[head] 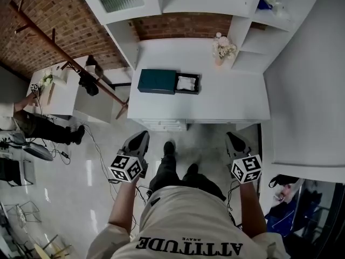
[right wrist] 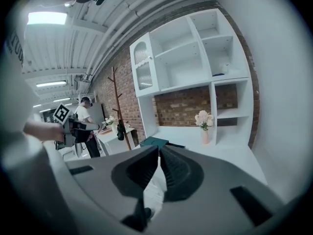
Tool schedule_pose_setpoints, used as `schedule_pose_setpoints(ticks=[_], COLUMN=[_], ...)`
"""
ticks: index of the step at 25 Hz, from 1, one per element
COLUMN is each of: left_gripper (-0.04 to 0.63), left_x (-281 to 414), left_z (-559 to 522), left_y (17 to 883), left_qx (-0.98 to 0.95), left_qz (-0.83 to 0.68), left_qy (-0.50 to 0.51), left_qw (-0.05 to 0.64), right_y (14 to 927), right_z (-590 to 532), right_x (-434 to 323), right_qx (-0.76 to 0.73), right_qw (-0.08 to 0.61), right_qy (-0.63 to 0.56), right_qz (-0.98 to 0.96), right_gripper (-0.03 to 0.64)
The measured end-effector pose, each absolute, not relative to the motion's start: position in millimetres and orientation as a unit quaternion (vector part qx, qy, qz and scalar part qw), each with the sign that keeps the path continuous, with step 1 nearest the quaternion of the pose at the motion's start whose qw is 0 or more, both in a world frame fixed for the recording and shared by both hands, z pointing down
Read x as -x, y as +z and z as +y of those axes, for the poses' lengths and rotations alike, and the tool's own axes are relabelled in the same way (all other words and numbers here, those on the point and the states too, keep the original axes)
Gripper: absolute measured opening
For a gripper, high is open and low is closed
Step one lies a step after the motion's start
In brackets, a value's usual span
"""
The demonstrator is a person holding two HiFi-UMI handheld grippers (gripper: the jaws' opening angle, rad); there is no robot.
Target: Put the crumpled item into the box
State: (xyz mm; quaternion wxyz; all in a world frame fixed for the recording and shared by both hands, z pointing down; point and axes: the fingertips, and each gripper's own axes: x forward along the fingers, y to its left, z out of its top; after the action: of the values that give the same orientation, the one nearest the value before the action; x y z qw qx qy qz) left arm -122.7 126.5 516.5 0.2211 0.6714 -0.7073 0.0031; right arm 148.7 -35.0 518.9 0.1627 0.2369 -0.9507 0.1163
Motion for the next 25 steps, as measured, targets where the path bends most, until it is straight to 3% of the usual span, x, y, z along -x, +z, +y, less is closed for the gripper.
schedule_pose_setpoints(ticks=[25], left_gripper=[0.026], left_x=[186.9], left_z=[207.4], left_y=[498.8], left_qx=[-0.692], left_qz=[-0.697], left_qy=[0.017], left_qw=[0.188], right_y=[476.8], right_z=[28.5], right_x=[-84.4], right_qx=[-0.288], right_qw=[0.120], right_qy=[0.090], right_qz=[-0.946], right_gripper=[0.034])
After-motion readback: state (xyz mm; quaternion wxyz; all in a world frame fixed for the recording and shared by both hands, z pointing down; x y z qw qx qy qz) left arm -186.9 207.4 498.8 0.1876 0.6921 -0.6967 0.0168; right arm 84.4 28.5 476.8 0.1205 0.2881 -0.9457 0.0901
